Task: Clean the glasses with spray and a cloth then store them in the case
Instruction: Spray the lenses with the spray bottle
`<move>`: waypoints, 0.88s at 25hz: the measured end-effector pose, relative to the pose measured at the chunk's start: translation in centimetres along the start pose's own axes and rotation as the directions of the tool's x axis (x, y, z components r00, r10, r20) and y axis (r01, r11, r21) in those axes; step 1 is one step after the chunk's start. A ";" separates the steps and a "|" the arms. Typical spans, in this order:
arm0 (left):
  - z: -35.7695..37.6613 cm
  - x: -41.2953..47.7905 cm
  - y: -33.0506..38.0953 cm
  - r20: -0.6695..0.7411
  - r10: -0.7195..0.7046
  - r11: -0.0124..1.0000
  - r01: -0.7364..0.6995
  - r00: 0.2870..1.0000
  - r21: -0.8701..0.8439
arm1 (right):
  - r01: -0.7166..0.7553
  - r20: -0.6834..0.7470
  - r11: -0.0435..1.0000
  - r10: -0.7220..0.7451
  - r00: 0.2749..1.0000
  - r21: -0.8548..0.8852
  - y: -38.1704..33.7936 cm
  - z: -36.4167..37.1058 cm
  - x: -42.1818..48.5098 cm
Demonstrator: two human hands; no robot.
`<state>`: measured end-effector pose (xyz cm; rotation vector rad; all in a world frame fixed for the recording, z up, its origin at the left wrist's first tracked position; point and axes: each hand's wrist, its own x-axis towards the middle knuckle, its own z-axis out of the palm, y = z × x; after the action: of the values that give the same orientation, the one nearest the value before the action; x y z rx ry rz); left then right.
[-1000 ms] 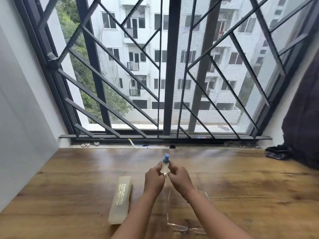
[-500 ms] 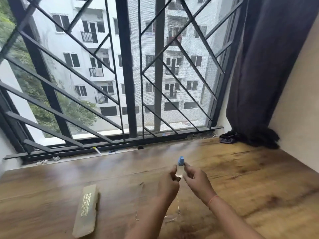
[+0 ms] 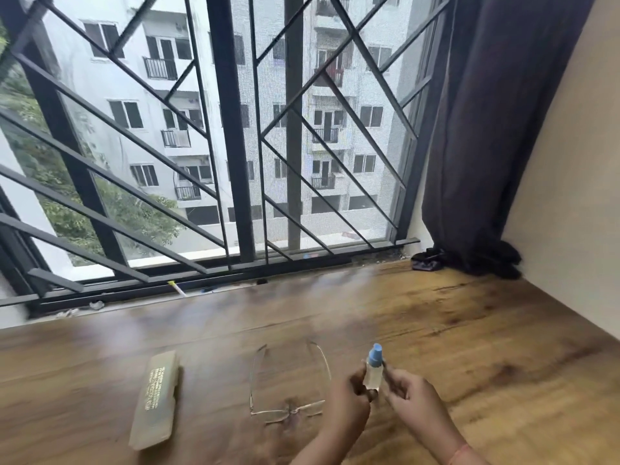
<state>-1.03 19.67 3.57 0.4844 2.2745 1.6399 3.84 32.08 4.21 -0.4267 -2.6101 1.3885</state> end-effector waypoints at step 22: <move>-0.5 -2.0 -0.3 0.000 0.051 0.998 -0.050 0.999 -0.036 | -0.095 -0.079 0.985 0.107 0.991 0.144 1.0 1.5 -0.6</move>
<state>0.49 18.32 3.51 0.5382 2.2448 1.7013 4.20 31.20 2.55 -0.5931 -2.4344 1.5371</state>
